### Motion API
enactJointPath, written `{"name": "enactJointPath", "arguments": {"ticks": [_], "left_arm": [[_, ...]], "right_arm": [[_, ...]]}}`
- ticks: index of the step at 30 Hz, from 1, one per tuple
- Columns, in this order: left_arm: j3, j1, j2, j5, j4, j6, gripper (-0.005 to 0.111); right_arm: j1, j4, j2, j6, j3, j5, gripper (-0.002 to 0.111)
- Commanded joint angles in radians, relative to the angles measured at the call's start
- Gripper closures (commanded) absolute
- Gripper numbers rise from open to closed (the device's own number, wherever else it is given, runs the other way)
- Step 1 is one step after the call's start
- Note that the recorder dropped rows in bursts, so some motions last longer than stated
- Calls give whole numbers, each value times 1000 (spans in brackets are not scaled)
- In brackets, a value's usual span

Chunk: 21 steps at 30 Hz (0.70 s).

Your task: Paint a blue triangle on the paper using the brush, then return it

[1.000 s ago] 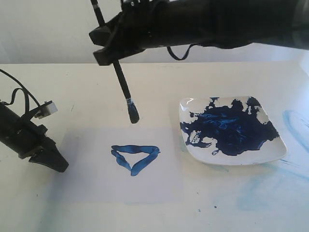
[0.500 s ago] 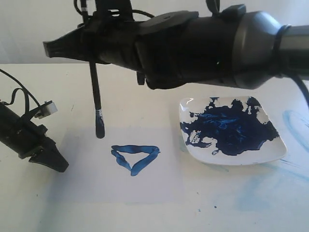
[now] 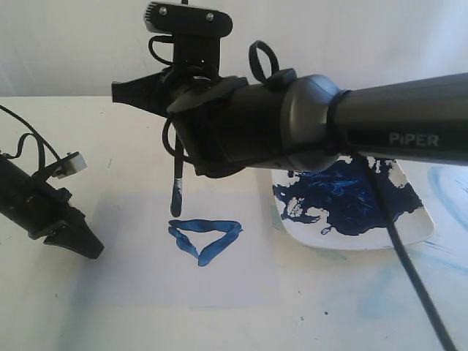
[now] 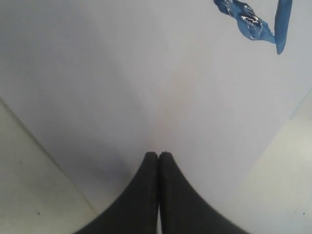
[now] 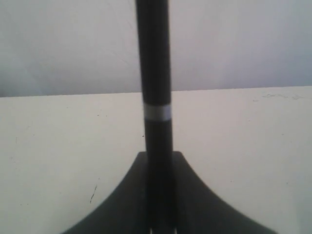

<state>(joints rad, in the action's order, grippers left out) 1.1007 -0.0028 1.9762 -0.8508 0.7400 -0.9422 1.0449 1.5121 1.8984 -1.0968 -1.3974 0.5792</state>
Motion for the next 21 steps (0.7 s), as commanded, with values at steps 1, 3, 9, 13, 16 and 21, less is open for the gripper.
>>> {"name": "enactJointPath", "arguments": {"ticks": [1,3,9,13,16,21], "left_arm": [[-5,0,5,-17,13,-7,107],[-5,0,5,-17,13,-7,107],[-5,0,5,-21,13,-7,107],[-5,0,5,-25,13,-7,107],[-5,0,5,-25,13,-7,107],[-5,0,5,-27,13,-7,107]], "right_arm": [[1,-32,18,17,-1,-13,108],[1,-33,20,27,-1,-19,108],[1,-110,35,70,-12,-40,108],[1,-130,47,89,-12,-32,108],[1,-130,49,89,-12,-30,108],[1,-126,49,89,-12,-32,108]]}}
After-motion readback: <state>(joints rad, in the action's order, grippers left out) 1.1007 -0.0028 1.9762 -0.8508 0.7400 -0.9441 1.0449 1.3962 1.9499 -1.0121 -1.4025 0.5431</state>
